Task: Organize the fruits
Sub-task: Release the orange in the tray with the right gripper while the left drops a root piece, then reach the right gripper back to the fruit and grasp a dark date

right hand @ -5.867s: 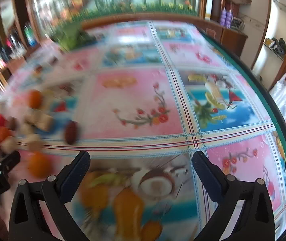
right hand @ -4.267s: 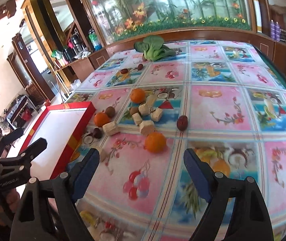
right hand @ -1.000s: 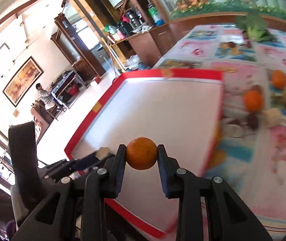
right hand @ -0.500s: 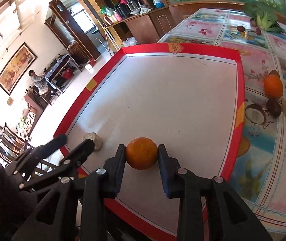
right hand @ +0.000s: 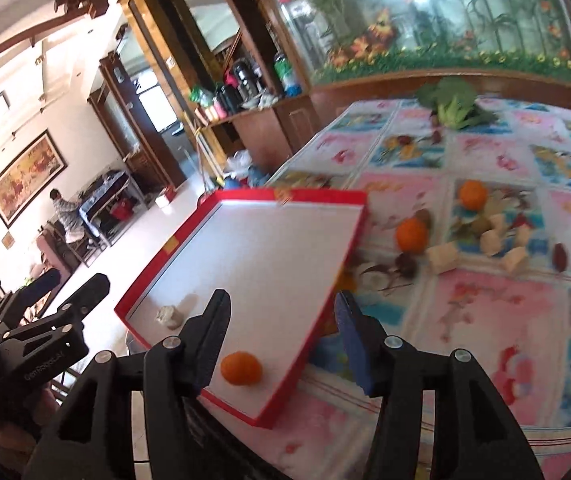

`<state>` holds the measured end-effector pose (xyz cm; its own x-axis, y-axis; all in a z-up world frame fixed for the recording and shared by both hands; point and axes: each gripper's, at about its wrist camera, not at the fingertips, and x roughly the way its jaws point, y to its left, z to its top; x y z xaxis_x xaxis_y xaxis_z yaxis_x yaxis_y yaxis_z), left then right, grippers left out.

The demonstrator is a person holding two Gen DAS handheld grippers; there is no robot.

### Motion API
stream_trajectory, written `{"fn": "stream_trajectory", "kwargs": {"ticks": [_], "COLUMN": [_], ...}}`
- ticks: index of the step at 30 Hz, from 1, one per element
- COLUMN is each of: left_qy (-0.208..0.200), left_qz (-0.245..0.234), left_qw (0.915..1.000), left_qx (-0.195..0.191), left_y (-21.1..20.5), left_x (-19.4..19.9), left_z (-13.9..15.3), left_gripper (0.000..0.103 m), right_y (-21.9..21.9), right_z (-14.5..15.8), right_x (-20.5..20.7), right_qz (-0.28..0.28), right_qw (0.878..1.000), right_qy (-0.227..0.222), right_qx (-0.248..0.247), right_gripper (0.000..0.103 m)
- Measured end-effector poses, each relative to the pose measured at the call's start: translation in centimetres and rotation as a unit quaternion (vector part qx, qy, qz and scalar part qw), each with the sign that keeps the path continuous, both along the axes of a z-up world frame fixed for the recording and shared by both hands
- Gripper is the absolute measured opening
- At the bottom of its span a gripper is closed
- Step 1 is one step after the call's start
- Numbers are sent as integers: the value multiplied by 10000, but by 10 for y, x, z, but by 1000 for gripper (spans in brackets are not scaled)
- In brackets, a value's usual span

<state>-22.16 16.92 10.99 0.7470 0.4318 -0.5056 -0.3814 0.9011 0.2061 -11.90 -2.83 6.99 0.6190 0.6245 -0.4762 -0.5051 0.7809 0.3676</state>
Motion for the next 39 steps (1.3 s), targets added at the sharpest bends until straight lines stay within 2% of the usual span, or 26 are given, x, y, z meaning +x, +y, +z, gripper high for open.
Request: {"fn": "stream_trajectory", "kwargs": {"ticks": [10, 22, 39], "left_qy": [-157, 45, 332], "left_qz": [-497, -968, -1417], "left_qw": [9985, 9947, 9882], "left_qx": [143, 336, 469], "left_y": [-51, -112, -169], "left_x": [-2, 11, 29], "left_z": [26, 27, 16], "left_gripper": [96, 97, 97], "right_y": [-76, -163, -221], "right_z": [13, 5, -3], "right_x": [-6, -14, -12], "right_qz": [-732, -1428, -1836], "right_qw": [9964, 9875, 9819], "right_qy": [-299, -217, 45], "right_qx": [301, 626, 467], "right_gripper": [59, 59, 60]}}
